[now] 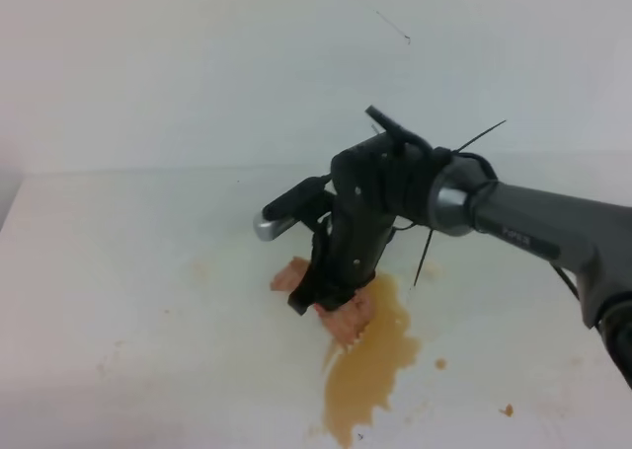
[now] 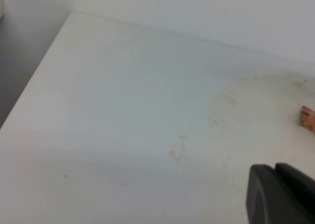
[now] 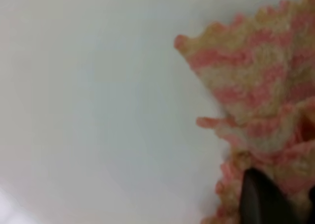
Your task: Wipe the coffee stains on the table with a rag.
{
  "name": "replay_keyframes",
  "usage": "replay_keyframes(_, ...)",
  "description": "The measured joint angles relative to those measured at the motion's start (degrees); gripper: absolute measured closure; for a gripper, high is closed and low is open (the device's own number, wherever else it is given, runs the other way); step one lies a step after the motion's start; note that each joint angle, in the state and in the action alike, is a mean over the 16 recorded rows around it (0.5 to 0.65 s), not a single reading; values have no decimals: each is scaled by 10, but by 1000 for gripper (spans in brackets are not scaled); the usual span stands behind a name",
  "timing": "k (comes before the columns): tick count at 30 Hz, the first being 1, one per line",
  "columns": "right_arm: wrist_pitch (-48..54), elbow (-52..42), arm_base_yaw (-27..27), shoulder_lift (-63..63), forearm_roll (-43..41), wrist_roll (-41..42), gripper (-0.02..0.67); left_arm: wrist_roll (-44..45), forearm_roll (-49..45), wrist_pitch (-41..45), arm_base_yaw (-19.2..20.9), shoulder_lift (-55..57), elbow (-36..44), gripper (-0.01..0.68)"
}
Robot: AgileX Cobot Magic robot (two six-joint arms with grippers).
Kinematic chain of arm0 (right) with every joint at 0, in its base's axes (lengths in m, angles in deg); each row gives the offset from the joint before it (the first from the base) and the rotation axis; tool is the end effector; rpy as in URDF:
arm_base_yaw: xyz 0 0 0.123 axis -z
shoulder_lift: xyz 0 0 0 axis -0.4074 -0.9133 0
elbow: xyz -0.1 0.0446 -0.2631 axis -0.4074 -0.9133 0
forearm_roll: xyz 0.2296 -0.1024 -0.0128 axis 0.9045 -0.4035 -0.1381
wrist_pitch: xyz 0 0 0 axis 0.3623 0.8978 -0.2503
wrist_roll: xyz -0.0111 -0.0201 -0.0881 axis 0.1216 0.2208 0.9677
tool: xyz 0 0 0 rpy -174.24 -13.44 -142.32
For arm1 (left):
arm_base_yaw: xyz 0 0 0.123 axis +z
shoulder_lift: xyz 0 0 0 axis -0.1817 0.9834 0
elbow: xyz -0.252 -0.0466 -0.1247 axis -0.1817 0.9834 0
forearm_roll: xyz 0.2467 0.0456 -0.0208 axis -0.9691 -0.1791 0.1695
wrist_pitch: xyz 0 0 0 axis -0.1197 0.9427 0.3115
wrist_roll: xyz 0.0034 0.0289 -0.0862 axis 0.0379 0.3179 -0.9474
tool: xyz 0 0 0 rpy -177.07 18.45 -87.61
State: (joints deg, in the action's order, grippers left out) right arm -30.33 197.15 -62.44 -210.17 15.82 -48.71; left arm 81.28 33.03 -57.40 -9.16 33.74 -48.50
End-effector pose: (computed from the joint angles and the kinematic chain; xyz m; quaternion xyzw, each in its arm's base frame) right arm 0.3860 0.3079 0.1387 -0.4160 0.8988 0.0404 0.1321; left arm 0.0543 -0.0058 0.1860 -0.1069 0.7714 -0.1210 0.6156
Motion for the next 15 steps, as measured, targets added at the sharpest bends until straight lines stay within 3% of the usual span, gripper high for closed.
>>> replay_keyframes(7,15,7,43,0,6,7,596,0,0,0,0,0,0,675)
replay_keyframes(15,38,10,56,33,20,30,597,0,0,0,0,0,0,675)
